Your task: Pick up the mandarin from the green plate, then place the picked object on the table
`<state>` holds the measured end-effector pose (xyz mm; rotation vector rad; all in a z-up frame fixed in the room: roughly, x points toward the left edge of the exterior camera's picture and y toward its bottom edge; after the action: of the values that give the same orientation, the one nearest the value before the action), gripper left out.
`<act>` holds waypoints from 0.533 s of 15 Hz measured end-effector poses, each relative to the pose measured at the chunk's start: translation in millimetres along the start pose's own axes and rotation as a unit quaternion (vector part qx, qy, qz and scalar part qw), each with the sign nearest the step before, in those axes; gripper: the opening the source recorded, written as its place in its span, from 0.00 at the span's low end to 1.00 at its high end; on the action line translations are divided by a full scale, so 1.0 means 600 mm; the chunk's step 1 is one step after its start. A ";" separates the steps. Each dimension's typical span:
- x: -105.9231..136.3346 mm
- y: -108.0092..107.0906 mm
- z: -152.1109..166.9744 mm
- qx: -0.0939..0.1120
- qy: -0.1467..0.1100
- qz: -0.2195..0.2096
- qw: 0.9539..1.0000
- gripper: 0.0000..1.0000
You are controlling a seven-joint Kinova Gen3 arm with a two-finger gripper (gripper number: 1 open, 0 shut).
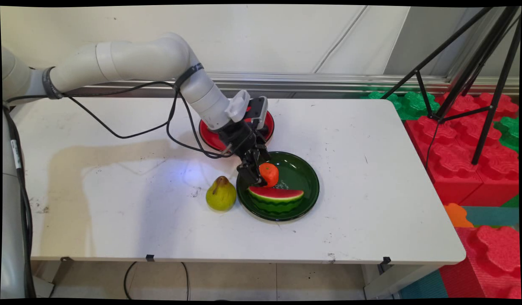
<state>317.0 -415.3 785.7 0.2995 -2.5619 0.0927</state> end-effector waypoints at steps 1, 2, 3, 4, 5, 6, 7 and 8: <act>0.000 0.000 0.001 0.000 -0.001 0.001 1.000 1.00; 0.001 -0.001 0.003 -0.001 -0.001 0.002 1.000 1.00; 0.002 -0.001 0.004 -0.001 -0.002 0.003 1.000 0.00; 0.002 -0.002 0.006 -0.001 -0.002 0.005 1.000 0.00; 0.003 -0.002 0.006 -0.001 -0.003 0.006 1.000 0.00; 0.003 -0.003 0.007 -0.001 -0.003 0.007 1.000 0.00; 0.003 -0.004 0.008 -0.001 -0.004 0.009 1.000 0.00; 0.003 -0.004 0.009 -0.001 -0.005 0.010 1.000 0.00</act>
<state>313.4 -418.9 782.3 0.2736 -2.5749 0.0952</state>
